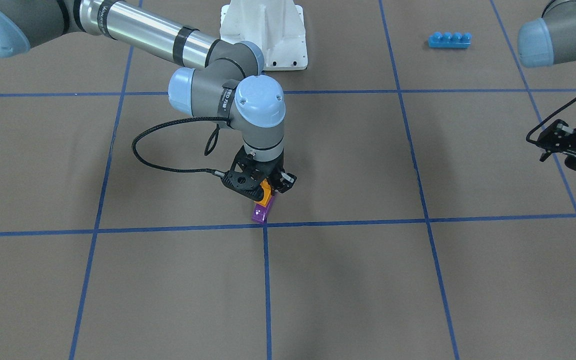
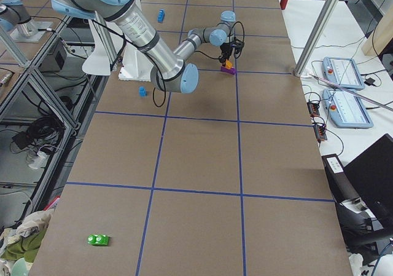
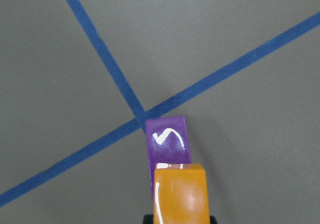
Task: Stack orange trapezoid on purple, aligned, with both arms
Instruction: 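Lower and align the orange block onto the purple block with the right gripper, then open the right gripper and withdraw it away from the stack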
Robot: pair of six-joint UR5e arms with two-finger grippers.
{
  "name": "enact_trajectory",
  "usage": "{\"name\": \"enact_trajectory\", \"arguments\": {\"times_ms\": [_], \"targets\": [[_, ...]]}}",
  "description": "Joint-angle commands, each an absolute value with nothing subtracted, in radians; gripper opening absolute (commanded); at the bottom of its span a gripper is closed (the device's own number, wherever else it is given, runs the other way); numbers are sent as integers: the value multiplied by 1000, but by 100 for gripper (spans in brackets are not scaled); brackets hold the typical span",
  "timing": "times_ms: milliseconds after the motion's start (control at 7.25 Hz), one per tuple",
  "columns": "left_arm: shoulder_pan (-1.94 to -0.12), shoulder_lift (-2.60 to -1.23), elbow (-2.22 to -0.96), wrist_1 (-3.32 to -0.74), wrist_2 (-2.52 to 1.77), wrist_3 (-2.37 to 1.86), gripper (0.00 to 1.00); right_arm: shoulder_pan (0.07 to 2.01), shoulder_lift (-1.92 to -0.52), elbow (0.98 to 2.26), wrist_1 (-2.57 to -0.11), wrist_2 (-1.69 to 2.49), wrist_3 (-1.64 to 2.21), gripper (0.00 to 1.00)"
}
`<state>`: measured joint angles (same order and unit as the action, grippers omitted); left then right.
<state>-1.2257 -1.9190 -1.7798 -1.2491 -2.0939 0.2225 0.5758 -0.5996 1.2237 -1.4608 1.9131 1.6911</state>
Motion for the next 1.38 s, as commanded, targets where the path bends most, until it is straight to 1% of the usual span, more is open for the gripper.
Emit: {"name": "enact_trajectory", "arguments": {"times_ms": [0,138,276,414,828,966,1103,1241], "targets": [[-1226,-1919,-1782,-1249,-2094,222,100,574,-601,1215,-1442,1911,1690,0],[-1226,-1919,-1784,-1249,-2094,222,100,575,-601,1213,-1430,1911,1690,0],[-1226,-1919,-1786,-1249,-2094,222,100,578,-600,1213,-1428,1913,1690,33],[-1226,-1919,-1787,-1249,-2094,222,100,580,-595,1215,-1427,1913,1695,99],[-1226,-1919,-1798,-1247,-2092,222,100,589,-591,1223,-1428,1925,1690,100],[-1226,-1919,-1798,-1247,-2092,227,100,601,-591,1250,-1434,1939,1690,100],[-1230,-1919,-1798,-1247,-2097,232,100,630,-607,1322,-1442,1960,1662,100],[-1259,-1913,-1792,-1250,-2139,235,100,664,-653,1409,-1486,1982,1611,100]]}}
